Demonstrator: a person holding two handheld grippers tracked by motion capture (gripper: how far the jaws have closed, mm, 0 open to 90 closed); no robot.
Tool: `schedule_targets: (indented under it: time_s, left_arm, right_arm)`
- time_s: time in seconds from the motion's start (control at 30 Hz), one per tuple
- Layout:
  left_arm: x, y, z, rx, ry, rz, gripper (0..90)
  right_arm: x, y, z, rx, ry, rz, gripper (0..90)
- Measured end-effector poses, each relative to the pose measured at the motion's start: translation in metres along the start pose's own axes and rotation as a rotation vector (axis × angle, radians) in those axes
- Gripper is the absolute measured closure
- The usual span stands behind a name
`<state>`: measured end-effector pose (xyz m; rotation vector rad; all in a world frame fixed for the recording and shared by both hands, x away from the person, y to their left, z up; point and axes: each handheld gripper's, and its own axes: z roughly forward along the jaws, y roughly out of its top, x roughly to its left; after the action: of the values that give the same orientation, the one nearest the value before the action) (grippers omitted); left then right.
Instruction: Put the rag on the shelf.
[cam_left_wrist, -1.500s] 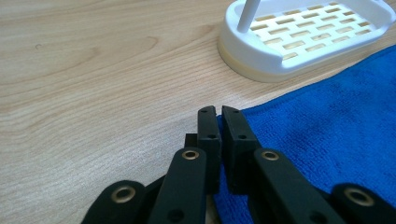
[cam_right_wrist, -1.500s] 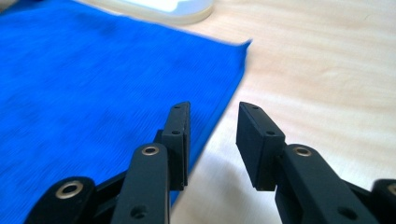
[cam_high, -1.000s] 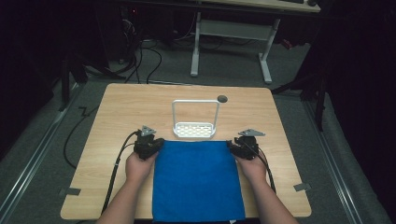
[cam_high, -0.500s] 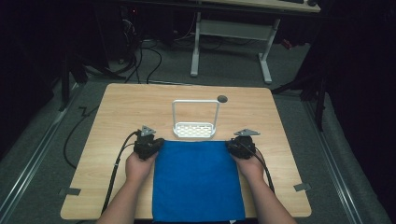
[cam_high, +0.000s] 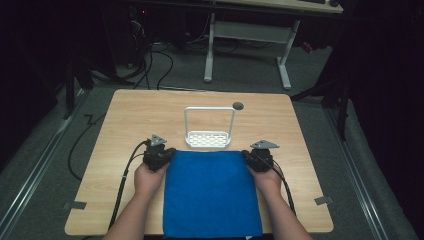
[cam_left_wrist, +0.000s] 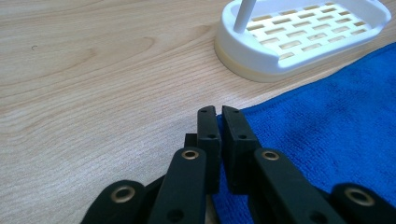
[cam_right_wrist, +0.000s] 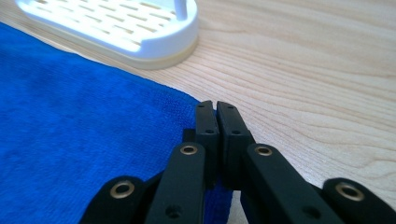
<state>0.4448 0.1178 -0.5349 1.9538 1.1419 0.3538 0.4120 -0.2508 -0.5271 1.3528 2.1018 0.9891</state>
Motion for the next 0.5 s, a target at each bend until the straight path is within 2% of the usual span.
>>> schedule_targets:
  time_s: [0.13,0.27,0.33,0.4,0.5]
  left_arm:
    - [0.0,-0.001,-0.004,-0.042,-0.007,0.006,86.7]
    - [-0.006,-0.003,-0.007,-0.054,-0.008,0.063,87.2]
    - [-0.008,-0.004,-0.01,-0.073,-0.015,0.079,87.5]
    - [-0.009,-0.003,-0.011,-0.077,-0.011,0.082,87.5]
    - [-0.008,-0.003,-0.018,-0.098,-0.025,0.054,87.7]
  right_arm:
    - [0.002,-0.002,-0.007,-0.033,-0.001,-0.031,88.6]
    - [0.0,-0.005,-0.011,-0.059,0.016,-0.011,88.7]
    - [0.001,-0.006,-0.015,-0.068,0.017,-0.004,88.7]
    - [0.001,-0.006,-0.017,-0.081,0.019,-0.013,88.7]
    - [0.003,-0.003,-0.025,-0.119,0.025,0.0,88.7]
